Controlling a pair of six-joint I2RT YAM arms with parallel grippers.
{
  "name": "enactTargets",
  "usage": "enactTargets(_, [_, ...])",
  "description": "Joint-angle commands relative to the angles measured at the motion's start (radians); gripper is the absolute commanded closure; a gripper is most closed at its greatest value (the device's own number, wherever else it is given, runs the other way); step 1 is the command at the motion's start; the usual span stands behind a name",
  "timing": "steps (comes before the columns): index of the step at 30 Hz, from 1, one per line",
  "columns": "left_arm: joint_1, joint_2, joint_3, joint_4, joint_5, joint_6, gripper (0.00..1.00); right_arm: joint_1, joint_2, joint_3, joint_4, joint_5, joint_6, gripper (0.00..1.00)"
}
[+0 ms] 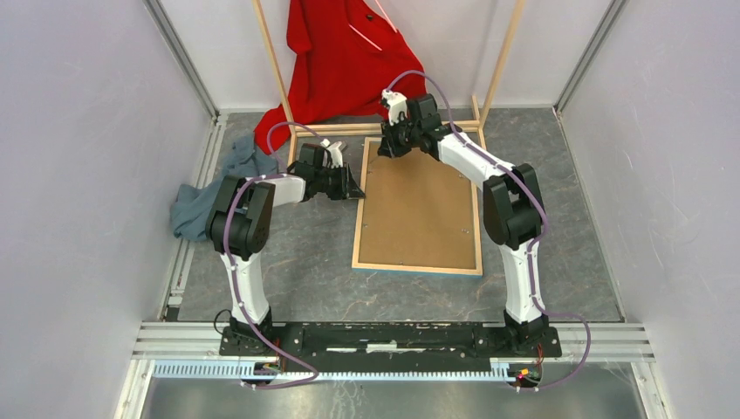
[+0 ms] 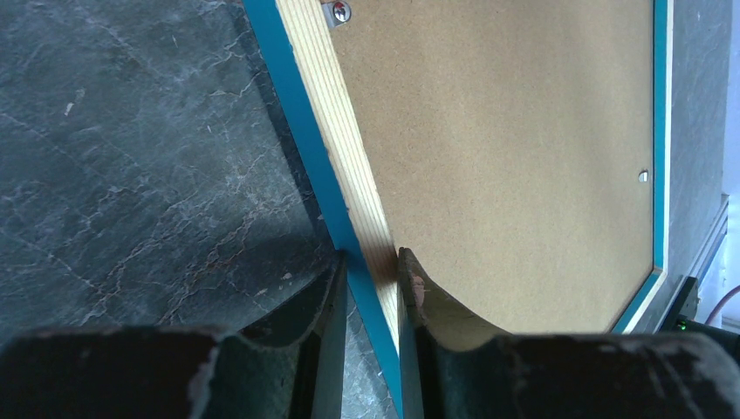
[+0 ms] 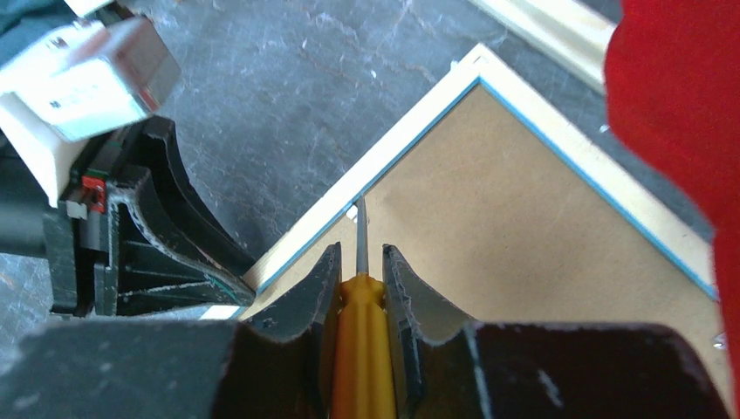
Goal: Take the photo out of the frame
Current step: Release the photo frame item from the photo frame.
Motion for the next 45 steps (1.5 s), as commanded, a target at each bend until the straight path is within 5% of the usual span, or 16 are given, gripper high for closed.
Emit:
enactTargets(1, [-0.007, 0.06, -0.01, -0.061, -0.151, 0.064, 0.71, 0.002, -0.043, 0.069, 0.02, 0.028, -0.01, 1.0])
enactTargets(45, [-0.007, 0.068, -0.004, -0.066, -0.148, 0.066, 0.7, 0.03, 0.022, -0.029, 0.009, -0.026, -0.031, 1.0])
